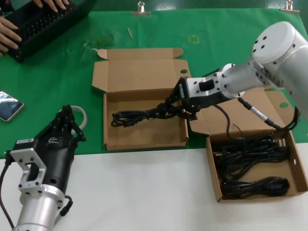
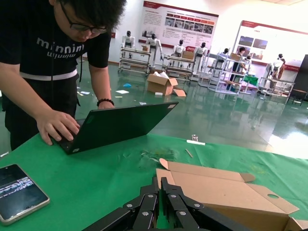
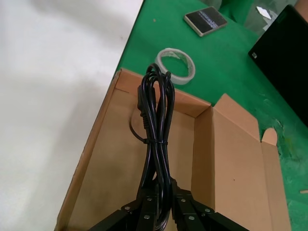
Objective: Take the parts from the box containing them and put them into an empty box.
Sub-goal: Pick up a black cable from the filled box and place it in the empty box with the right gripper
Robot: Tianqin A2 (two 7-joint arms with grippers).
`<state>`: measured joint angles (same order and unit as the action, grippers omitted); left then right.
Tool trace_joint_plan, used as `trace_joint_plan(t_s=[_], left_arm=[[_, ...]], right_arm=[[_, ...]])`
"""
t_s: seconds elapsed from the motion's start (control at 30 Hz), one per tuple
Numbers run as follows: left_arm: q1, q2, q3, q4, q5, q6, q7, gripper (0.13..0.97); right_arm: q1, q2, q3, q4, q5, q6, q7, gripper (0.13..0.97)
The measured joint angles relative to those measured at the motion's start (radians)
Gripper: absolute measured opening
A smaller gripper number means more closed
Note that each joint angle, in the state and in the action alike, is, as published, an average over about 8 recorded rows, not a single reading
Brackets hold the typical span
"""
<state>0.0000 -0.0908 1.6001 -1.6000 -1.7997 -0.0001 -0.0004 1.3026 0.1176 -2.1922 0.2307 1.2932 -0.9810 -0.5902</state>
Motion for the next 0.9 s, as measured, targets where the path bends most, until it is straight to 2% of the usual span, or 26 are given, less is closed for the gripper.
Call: trace_joint_plan(t_s=[0.27, 0.9], left_arm=[[0.000, 0.000, 0.000, 0.000, 0.000, 0.000, 0.000, 0.156], [0.000, 0.000, 0.000, 0.000, 0.000, 0.000, 0.000, 0.156]], right_arm=[[0.016, -0.041, 0.017, -0.105, 0.007, 0.045, -0.078, 0.173], [-0.012, -0.029, 0.030, -0.090, 0.002, 0.086, -0.116, 0.175]])
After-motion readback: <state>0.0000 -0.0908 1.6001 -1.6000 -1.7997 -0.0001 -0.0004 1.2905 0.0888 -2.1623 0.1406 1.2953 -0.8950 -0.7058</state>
